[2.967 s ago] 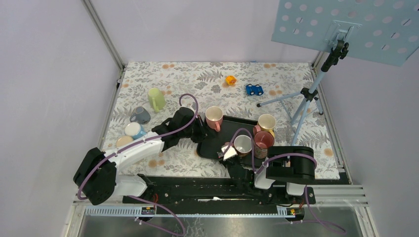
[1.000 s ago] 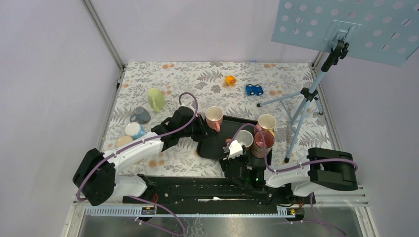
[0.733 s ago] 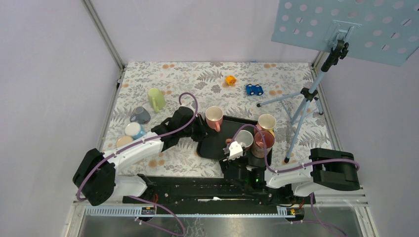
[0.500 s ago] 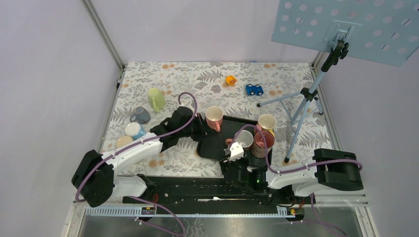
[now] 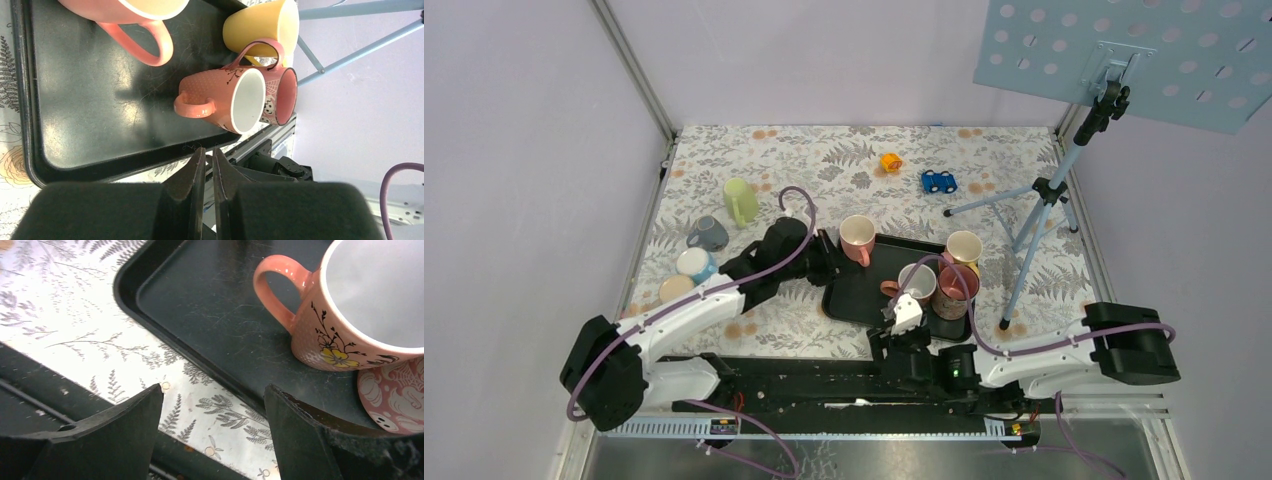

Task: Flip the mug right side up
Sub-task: Place the cup on the tray.

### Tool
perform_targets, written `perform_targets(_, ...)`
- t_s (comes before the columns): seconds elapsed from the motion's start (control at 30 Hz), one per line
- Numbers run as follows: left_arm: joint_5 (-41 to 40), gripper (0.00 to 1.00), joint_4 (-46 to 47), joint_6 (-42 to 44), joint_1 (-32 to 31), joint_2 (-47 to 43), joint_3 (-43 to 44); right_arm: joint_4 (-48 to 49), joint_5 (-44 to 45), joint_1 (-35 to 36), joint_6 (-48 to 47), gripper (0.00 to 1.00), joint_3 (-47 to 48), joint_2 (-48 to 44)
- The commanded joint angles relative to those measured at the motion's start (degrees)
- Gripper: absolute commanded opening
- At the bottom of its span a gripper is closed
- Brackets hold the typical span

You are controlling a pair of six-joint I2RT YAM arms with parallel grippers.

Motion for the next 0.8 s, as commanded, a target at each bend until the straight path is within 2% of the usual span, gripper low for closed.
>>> perform_targets(0.0,-1.31,0.14,0.9,0.28,0.18,-3.77,0.05,-7.33,-0.57,2.19,5.25,0.82,3.99,-4.68)
perform_targets(0.17,-3.25,0.16,-1.98,0.88,0.22,-6.78,1.13,-17.81,-2.51,2.7,6.97,0.89,8.03,-10.41)
perform_targets(0.23,-4.84,0.21,-4.4,1.95,0.29,-7.83,2.62,-20.52,-2.37,2.7,6.64,0.99,10.5,-12.85)
perform_targets(0.43,-13.73,0.4,-13.04,6.57,0.45,-9.92,9.84,-28.09,-0.03,1.12,1.44,1.0,19.67,-17.27)
perform_targets(0.5,-17.85,0.49,-16.55,8.37,0.69,-9.47,12.85,-27.49,-4.33,-2.37,-2.4,1.0,22.37,-18.5)
perform_targets(0.63,-23.02,0.69,-21.72,11.9,2.79,-7.95,17.51,-25.72,-18.13,-14.18,-8.03,1.0,25.9,-19.53)
perform_targets(0.77,-24.88,0.92,-25.56,15.38,9.34,-5.3,21.36,-25.84,-25.97,-20.34,-11.96,1.0,30.25,-16.57)
